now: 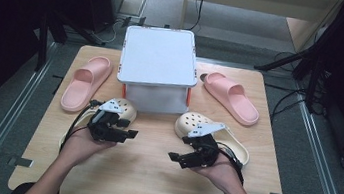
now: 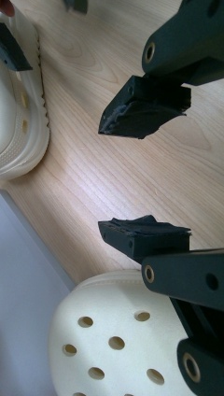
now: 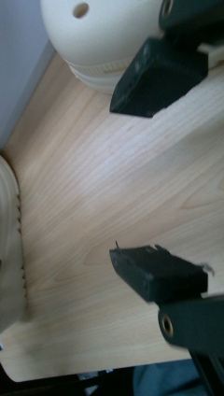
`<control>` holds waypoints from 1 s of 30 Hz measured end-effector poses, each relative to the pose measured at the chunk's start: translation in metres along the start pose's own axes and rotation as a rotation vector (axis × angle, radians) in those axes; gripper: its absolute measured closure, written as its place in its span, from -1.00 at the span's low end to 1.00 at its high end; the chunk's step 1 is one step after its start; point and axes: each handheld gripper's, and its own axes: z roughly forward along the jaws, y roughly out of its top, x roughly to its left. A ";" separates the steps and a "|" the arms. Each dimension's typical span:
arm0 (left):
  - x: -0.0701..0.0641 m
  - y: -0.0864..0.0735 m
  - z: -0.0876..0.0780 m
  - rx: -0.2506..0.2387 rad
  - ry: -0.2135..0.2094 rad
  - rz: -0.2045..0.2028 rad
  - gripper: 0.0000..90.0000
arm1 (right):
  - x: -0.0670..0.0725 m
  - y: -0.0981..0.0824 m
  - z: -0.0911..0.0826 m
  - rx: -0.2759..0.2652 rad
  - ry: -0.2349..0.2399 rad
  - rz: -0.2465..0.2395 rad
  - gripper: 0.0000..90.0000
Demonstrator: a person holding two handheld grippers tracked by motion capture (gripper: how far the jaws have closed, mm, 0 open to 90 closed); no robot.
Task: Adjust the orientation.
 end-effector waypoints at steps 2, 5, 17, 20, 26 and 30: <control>0.000 0.000 -0.001 0.001 0.004 -0.001 0.04 | 0.000 0.001 0.000 -0.010 -0.001 0.002 -0.31; 0.002 0.000 -0.002 0.008 -0.006 0.006 0.09 | -0.001 0.004 0.002 -0.038 0.012 -0.004 -0.13; 0.007 -0.002 -0.009 0.002 -0.033 0.000 0.28 | -0.007 0.024 0.026 -0.022 0.051 -0.058 0.16; 0.009 -0.002 -0.010 0.013 -0.032 0.003 0.29 | -0.008 0.017 0.028 0.006 0.052 -0.070 0.20; 0.010 -0.006 -0.015 0.024 -0.022 -0.008 0.25 | -0.005 0.012 0.023 -0.009 0.041 -0.069 0.19; 0.012 -0.011 -0.022 0.013 0.000 -0.016 0.22 | -0.005 0.014 0.025 -0.011 0.040 -0.069 0.16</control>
